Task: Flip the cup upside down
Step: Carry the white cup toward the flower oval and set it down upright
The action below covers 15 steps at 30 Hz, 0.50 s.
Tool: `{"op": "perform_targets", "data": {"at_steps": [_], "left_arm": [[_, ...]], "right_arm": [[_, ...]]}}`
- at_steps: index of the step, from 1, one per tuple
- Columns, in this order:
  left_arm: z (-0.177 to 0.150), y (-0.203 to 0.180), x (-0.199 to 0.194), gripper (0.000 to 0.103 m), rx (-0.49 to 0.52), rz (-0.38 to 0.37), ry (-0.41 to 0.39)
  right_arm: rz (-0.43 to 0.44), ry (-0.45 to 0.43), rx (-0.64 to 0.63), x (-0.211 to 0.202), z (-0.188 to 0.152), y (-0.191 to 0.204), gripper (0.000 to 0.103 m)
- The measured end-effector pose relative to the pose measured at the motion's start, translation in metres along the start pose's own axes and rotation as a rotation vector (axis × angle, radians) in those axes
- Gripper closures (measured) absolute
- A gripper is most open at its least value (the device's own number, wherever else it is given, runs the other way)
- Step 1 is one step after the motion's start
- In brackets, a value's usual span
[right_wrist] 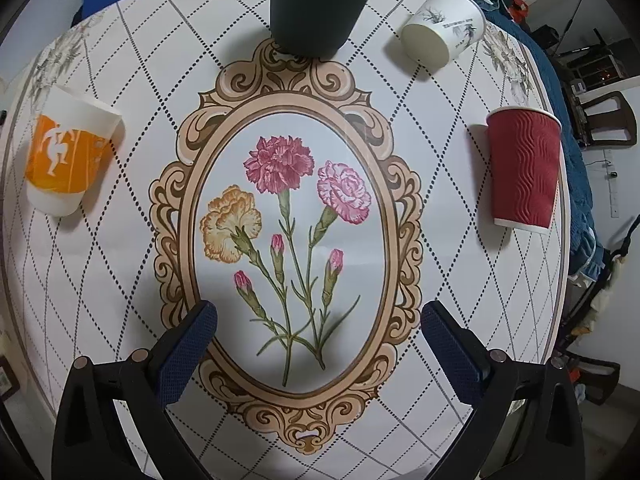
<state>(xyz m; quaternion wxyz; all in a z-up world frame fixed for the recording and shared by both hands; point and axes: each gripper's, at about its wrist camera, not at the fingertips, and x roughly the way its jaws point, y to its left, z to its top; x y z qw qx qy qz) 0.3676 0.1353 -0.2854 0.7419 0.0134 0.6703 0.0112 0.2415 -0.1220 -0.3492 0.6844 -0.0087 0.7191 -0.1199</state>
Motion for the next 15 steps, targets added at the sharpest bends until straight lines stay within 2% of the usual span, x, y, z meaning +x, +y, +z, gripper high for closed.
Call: {"op": "perform_targets", "data": {"at_steps": [8,15], "left_arm": [[-0.076,-0.041,-0.047,0.043,0.051,-0.037,-0.011],[-0.152,-0.095,-0.045,0.043,0.083,-0.073,0.050]], "right_arm": [[0.025,-0.021,-0.018,-0.009,-0.029,-0.028,0.000],[0.024,-0.015,-0.031,-0.004,-0.073,-0.068,0.000]]}}
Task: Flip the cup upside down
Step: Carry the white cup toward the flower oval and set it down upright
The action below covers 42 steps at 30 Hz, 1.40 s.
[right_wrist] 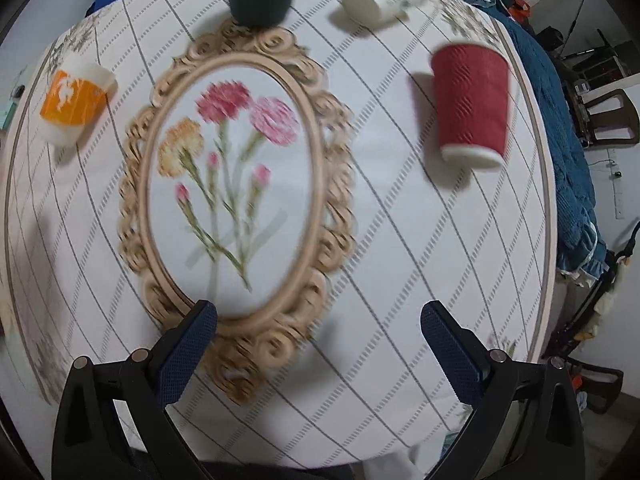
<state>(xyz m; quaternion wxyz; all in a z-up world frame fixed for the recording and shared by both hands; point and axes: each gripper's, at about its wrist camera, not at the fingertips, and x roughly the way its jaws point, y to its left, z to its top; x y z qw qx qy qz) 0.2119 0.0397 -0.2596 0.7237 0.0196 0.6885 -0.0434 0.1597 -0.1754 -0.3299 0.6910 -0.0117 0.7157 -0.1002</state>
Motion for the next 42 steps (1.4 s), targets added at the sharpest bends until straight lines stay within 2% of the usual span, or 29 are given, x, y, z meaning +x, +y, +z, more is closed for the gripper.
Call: {"op": "perform_targets", "data": {"at_steps": [6,12,19,25,37,39,40,41,42], "left_arm": [[-0.059,-0.052,0.037,0.043,0.008,-0.002,0.082],[-0.083,-0.076,0.082,0.043,-0.037,-0.024,0.170],[-0.083,-0.094,0.113,0.043,-0.025,-0.014,0.209],[-0.074,-0.104,0.137,0.043,0.000,0.006,0.237],[-0.058,-0.116,0.148,0.041,-0.005,0.001,0.242],[-0.056,-0.118,0.151,0.033,-0.009,0.007,0.253],[-0.053,-0.119,0.153,0.022,-0.008,0.010,0.251],[-0.053,-0.121,0.154,0.017,-0.007,0.015,0.246],[-0.052,-0.122,0.153,0.017,-0.006,0.018,0.240]], "right_arm": [[-0.012,0.026,-0.002,0.012,-0.038,-0.038,0.000],[-0.013,0.043,-0.018,0.030,-0.066,-0.067,0.000],[-0.018,0.084,-0.024,0.054,-0.076,-0.081,0.000],[-0.022,0.091,-0.003,0.063,-0.069,-0.094,0.000],[-0.027,0.073,0.034,0.060,-0.056,-0.103,0.000],[-0.025,0.072,0.036,0.057,-0.055,-0.103,0.000],[-0.025,0.071,0.037,0.057,-0.057,-0.102,0.000],[-0.026,0.071,0.038,0.055,-0.055,-0.098,0.000],[-0.026,0.071,0.039,0.055,-0.054,-0.097,0.000]]}}
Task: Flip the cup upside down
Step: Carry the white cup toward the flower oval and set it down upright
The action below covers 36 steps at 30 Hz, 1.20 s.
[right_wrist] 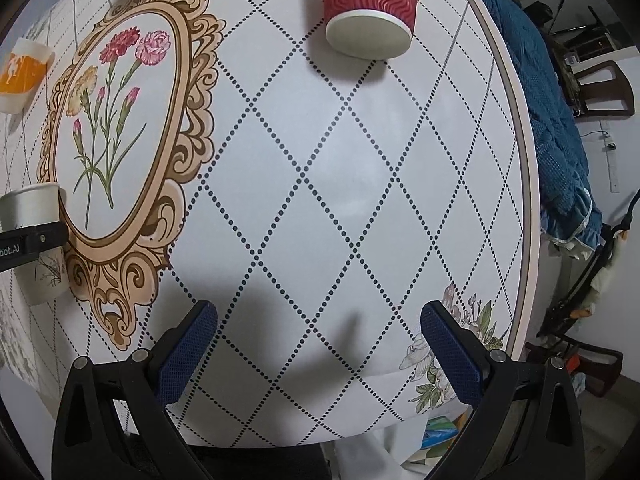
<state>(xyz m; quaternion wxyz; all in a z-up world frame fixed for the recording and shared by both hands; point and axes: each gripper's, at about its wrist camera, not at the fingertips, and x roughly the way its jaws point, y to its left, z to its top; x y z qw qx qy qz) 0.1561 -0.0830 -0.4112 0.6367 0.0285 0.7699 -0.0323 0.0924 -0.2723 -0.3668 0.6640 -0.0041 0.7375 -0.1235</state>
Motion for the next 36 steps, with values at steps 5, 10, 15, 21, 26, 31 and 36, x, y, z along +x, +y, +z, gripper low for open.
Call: {"op": "perform_targets", "data": {"at_steps": [5,10,15,21,26,31,36], "left_arm": [[0.019,0.017,-0.002,0.017,-0.011,0.002,-0.008],[0.024,0.028,-0.008,0.017,-0.018,-0.009,-0.012],[0.011,0.038,-0.028,0.017,-0.027,-0.024,-0.034],[-0.014,0.058,-0.069,0.017,-0.056,-0.058,-0.107],[-0.044,0.084,-0.104,0.017,-0.079,-0.040,-0.161],[-0.073,0.109,-0.118,0.017,-0.096,-0.012,-0.216],[-0.091,0.140,-0.122,0.017,-0.122,-0.016,-0.240]], "right_arm": [[0.000,-0.003,0.008,-0.004,0.004,0.000,0.000],[0.000,-0.004,0.016,-0.006,0.007,-0.001,0.000],[0.003,-0.006,0.021,-0.007,0.008,-0.003,0.000],[0.030,-0.017,0.020,-0.019,0.006,0.005,0.000],[0.109,-0.039,-0.008,-0.043,-0.004,0.029,0.000],[0.170,-0.074,-0.059,-0.074,-0.020,0.066,0.000],[0.214,-0.099,-0.074,-0.099,-0.030,0.098,0.000]]}}
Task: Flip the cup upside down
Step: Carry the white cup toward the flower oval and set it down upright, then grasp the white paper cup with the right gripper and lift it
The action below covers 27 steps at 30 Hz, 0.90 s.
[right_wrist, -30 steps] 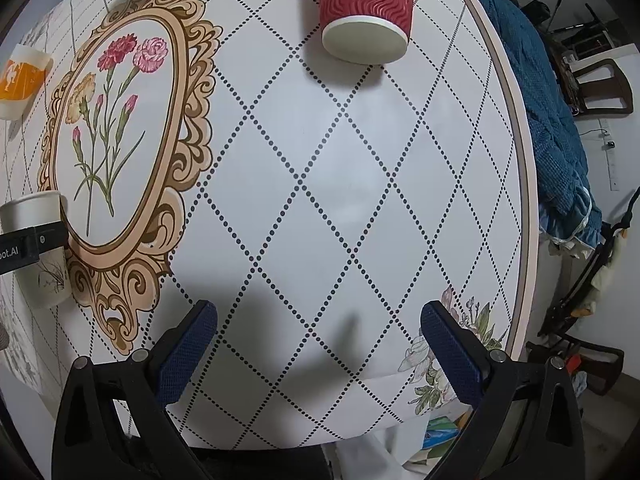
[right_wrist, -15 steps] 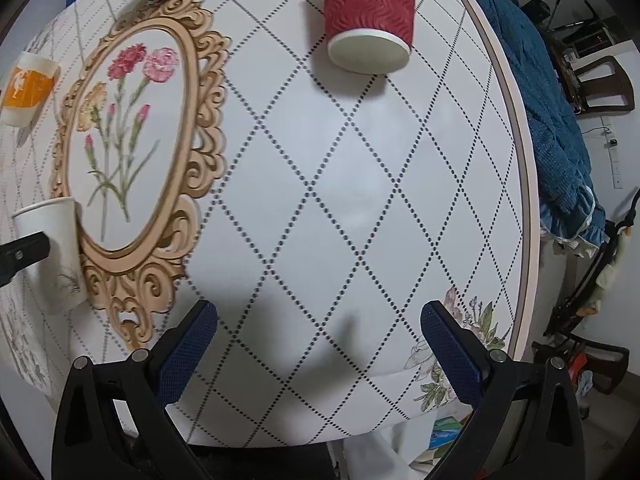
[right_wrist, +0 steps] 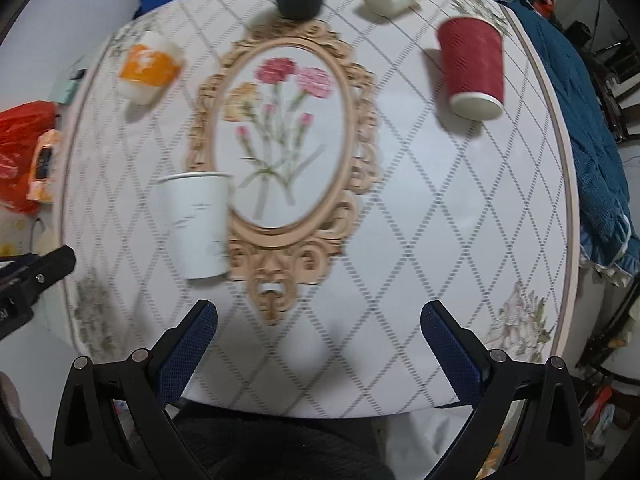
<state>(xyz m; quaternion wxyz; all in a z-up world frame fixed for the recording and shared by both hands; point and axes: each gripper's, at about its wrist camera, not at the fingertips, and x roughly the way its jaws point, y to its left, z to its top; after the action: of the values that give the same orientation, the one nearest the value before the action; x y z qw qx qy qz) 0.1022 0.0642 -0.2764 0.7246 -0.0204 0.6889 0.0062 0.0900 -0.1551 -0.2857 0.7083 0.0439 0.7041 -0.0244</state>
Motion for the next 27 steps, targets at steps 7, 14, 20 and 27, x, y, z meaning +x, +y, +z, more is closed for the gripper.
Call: {"op": "perform_targets", "data": {"at_steps": [7,14,20,27], "left_arm": [[-0.013,0.032,-0.003,0.017,-0.023,-0.019,-0.024],[-0.017,0.055,0.007,0.017,-0.066,-0.014,-0.025],[-0.015,0.070,0.022,0.006,-0.134,0.010,-0.030],[-0.012,0.081,0.047,0.006,-0.212,0.013,-0.022]], "right_arm": [[0.012,-0.029,-0.025,-0.015,-0.004,0.036,0.000],[0.003,-0.029,-0.085,-0.018,-0.005,0.065,0.000],[-0.097,-0.040,-0.318,-0.017,0.007,0.088,0.000],[-0.401,-0.181,-1.050,-0.010,0.001,0.135,0.000]]}}
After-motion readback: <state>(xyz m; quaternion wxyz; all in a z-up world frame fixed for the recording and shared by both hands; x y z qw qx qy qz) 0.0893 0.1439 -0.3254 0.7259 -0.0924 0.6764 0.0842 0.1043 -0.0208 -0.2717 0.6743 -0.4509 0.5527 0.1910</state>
